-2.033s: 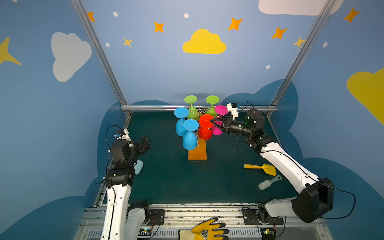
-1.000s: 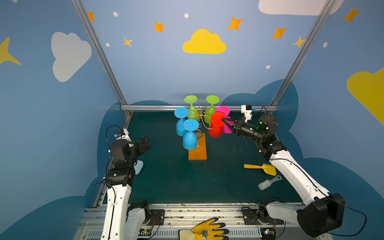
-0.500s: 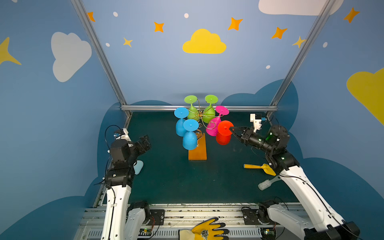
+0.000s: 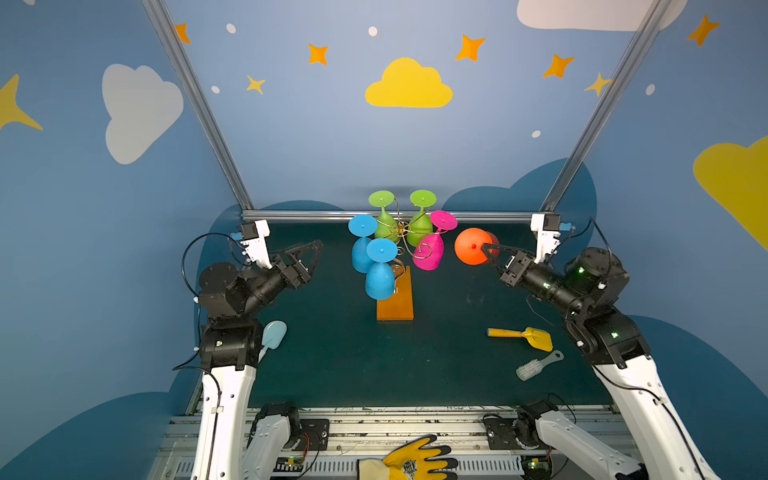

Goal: Take the wine glass off the wine glass rack
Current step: 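Pull the red glass away from the rack with the right gripper, then bring the red glass toward the left gripper while the left gripper reaches to its base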

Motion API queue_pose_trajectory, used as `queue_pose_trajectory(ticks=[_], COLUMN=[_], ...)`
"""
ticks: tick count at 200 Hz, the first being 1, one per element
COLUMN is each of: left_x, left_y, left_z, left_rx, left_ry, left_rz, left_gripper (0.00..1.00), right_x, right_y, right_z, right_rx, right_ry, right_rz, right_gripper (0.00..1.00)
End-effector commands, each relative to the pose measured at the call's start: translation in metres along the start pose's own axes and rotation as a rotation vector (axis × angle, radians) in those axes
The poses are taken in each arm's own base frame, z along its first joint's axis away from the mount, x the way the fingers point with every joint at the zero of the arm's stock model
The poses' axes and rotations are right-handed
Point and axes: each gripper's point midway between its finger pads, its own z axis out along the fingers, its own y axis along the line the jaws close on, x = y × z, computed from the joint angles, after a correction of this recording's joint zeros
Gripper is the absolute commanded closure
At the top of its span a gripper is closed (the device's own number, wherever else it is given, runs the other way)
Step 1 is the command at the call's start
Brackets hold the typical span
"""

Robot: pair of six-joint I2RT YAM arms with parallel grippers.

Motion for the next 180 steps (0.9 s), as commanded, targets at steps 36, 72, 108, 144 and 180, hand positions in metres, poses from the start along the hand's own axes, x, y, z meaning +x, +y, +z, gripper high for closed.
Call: queue_pose_trajectory(ticks=[36,72,108,144,180], left_x=[0.026,0.035,0.044,0.053,0.060], left_y=[-0.084,-0.108,-0.127,-0.136,-0.144], left_z=[0.045,0.078,0.104,0.122,0.128], left_rx=[0.401,0.504,0.590,0.632,0.673], left_ry=[0.254,0.319,0.370,0.403,0.427], left_rz=[0.047,0.048,0.041,0.033,0.026], left_gripper=[0.23,0.25,0.27,0.30,0.39], right_x=[-0.012,-0.014,-0.009,-0.002,0.004], right_y=[0.037,0.059,0.072,0.083,0.091], right_z=[0.014,0.024,0.035,0.046,0.055], right_rx=[-0.095,-0.169,-0.220,-0.268,-0.297], right_ry=[0.043,0.067,0.089,0.110,0.127], right_rz=[-0.197,-0.238,-0.255,-0.253,-0.250], right_gripper=[1.00,1.00,1.00,1.00,1.00])
